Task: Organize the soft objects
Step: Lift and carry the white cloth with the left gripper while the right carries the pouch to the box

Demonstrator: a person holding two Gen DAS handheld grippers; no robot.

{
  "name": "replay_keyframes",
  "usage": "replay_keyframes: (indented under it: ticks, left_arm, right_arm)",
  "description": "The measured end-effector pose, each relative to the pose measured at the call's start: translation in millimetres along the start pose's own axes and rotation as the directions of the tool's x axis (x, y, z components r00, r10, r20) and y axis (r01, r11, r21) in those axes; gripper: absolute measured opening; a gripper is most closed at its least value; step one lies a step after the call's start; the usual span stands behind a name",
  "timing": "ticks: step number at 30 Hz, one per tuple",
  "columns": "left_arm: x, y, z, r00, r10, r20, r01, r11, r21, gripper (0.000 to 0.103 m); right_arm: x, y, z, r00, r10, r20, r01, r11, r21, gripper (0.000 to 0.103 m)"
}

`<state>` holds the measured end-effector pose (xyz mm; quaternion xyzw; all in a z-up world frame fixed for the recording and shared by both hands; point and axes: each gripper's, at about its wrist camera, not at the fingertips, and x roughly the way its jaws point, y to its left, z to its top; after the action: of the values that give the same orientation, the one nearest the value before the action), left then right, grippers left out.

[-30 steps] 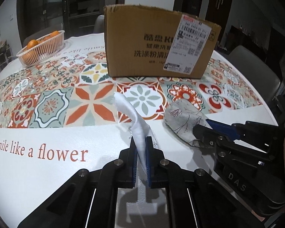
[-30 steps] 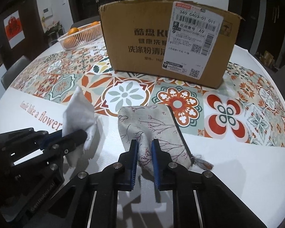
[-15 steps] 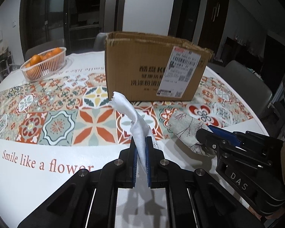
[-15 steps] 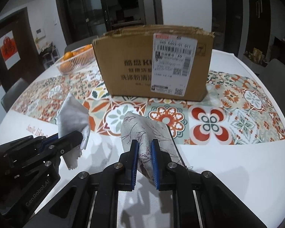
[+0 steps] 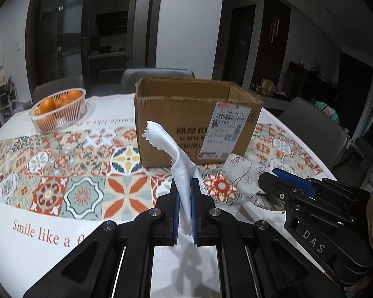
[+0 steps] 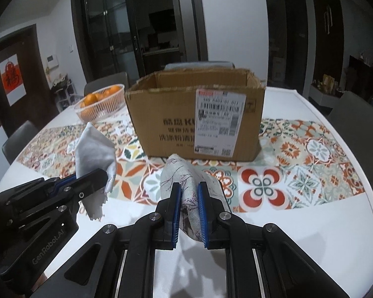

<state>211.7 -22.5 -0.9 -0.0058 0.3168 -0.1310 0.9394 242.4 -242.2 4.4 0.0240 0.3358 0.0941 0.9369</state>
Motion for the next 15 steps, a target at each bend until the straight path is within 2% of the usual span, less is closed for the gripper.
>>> replay_keyframes:
  ticks: [15]
  left_arm:
    - [-21.6, -4.9, 34.7, 0.993, -0.025, 0.111, 0.023, 0.999, 0.022, 0.010]
  right_arm:
    - [-37.0, 1.2, 30.7, 0.988, -0.021, 0.153, 0.019, 1.000, 0.012, 0.013]
